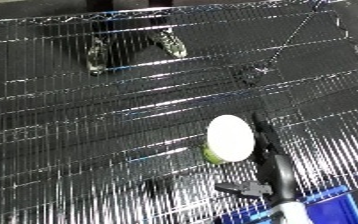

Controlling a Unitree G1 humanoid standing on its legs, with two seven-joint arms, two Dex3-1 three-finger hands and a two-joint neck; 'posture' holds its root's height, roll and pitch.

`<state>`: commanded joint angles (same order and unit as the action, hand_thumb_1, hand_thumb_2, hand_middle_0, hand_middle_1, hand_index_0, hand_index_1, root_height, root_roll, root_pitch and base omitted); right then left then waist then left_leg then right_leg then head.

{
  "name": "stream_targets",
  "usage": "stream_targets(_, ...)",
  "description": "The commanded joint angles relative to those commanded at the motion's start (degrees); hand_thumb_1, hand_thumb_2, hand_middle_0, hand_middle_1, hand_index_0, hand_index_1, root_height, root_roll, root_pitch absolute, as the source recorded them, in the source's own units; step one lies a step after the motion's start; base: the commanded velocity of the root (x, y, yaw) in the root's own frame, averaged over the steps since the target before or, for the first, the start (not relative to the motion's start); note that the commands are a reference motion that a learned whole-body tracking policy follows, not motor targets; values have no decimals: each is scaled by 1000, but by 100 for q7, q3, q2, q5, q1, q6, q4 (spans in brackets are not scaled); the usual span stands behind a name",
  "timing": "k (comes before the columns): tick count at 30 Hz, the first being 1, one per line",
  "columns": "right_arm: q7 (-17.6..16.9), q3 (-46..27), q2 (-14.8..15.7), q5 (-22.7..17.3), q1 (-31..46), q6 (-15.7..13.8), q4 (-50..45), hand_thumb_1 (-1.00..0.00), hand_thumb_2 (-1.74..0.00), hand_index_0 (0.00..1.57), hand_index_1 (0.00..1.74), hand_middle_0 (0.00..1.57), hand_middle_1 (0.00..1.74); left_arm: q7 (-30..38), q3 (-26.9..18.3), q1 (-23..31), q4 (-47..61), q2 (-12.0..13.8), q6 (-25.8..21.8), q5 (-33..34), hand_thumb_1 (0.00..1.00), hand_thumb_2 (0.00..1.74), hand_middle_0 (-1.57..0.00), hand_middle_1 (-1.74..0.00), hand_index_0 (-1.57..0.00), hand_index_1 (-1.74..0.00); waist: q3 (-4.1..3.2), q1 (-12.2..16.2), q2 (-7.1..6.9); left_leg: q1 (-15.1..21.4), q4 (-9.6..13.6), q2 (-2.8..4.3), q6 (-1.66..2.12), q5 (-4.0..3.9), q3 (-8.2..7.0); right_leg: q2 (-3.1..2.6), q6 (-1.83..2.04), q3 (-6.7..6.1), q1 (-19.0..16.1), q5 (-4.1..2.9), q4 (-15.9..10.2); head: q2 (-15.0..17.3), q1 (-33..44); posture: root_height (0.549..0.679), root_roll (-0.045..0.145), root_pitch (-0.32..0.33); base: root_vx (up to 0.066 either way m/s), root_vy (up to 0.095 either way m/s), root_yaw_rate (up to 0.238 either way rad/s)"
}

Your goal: Pick up the object and place it into the box

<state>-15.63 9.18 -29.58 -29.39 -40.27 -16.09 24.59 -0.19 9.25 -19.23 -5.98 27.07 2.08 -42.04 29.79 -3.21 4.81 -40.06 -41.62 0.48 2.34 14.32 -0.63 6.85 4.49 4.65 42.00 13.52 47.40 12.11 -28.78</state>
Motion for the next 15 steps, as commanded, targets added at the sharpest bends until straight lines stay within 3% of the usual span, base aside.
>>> stream_targets(8,8,106,-63,-65,-439,22,369,0,0,0,0,0,0,104,65,-98,74,57,52,-111,1000,1740,-1570,-1740,-1570,-1740,0,-98,83,-174,-57,-42,-25,10,28,18,-19,31,177,24,108,-199,-183,622,36,213,1,-1,47)
stream_targets(15,64,230,-91,-173,-725,-38,742,-350,-609,549,609,549,609,152,73,-138,147,95,63,-205,1000,1740,-1570,-1740,-1570,-1740,0,-176,141,-236,-30,-75,-41,-5,51,28,-40,66,249,40,134,-220,-327,621,36,224,-8,5,40)
